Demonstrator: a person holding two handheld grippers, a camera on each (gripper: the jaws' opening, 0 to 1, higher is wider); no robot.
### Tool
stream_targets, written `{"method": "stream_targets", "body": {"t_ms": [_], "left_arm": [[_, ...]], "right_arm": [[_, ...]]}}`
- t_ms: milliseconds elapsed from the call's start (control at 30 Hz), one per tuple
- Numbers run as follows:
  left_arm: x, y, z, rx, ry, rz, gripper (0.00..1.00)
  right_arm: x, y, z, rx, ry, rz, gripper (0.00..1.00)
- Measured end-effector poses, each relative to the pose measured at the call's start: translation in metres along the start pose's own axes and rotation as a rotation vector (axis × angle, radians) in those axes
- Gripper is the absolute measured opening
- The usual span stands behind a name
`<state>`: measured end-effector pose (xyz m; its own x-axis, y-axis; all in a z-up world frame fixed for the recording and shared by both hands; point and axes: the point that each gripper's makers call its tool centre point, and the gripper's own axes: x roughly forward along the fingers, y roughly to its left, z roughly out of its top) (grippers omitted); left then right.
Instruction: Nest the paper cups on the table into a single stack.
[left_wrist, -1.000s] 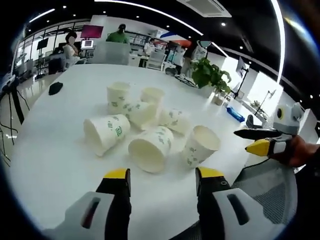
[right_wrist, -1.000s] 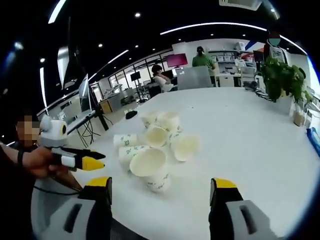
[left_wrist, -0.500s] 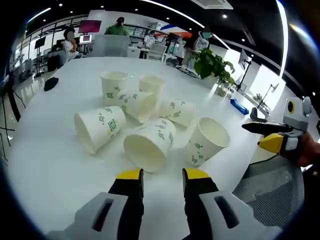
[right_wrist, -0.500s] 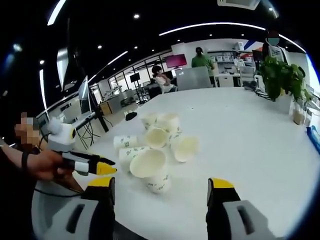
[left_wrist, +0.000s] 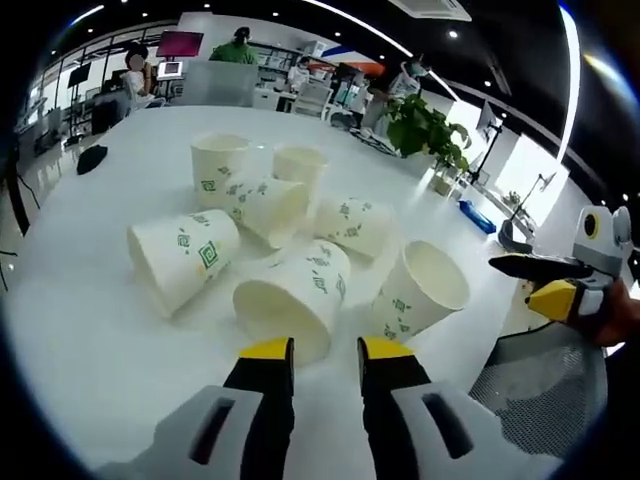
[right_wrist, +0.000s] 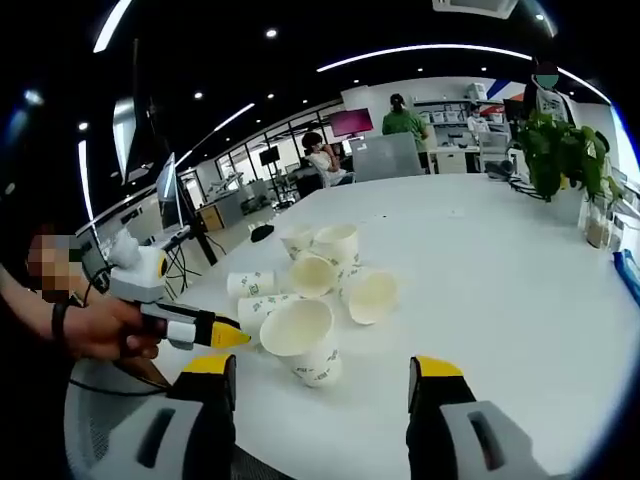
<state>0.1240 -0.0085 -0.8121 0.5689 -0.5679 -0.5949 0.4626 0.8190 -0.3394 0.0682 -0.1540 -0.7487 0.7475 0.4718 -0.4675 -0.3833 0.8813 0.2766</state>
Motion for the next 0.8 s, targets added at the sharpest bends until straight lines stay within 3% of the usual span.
{"method": "stream_targets", "body": {"t_ms": [400,633,800], "left_arm": [[0.005,0.001,-0.004,0.067,0.006,-0.012,0.00],[0.001,-0.007,-0.001,0.083,-0.004,-0.020,0.00],[-0.013,-0.014,0.002,0.138,-0.011,-0.039,0.00]], "right_arm": [[0.001,-0.001,-0.001,0.011,0.005,0.003,0.62],[0.003,-0.006,-0.004,0.016,0.007,0.000,0.60],[0.002,-0.004,-0.002,0.020,0.003,-0.001,0.60]]}}
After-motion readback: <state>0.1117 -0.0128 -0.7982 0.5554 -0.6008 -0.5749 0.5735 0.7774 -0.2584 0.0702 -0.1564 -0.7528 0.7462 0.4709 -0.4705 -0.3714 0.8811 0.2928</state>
